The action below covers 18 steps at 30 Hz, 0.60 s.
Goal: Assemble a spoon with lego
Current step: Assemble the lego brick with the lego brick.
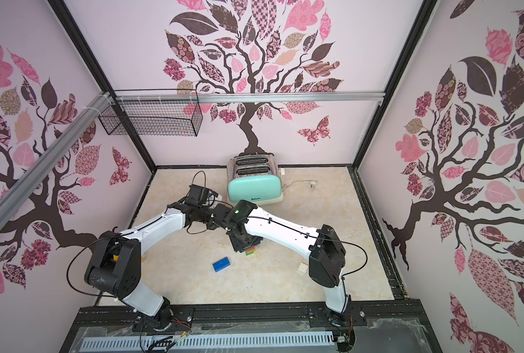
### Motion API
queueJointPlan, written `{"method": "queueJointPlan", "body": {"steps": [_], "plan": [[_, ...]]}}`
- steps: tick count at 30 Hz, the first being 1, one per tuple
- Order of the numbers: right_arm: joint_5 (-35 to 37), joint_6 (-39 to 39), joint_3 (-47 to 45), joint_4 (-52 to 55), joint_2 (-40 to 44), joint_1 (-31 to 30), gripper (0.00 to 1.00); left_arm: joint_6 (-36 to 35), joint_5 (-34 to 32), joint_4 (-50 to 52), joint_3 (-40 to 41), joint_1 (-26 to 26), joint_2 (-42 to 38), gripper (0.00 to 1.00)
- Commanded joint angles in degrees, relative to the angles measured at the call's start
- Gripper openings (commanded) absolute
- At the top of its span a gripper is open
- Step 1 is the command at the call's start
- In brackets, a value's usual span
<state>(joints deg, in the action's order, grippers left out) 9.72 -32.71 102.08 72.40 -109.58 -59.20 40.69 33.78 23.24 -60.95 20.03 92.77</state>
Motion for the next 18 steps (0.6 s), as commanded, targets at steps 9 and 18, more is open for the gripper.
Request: {"method": "queueJointPlan", "body": {"steps": [9, 18], "plan": [[-0.4, 1.1, 2.7, 2.5, -2.6, 0.4, 0.25, -0.4, 0.7, -0.4, 0.6, 0.4, -0.6, 0.00], [-1.6, 2.3, 2.5, 4.0, -4.1, 1.5, 0.26, -0.2, 0.8, -0.5, 0.7, 0.4, -0.5, 0.00]]}}
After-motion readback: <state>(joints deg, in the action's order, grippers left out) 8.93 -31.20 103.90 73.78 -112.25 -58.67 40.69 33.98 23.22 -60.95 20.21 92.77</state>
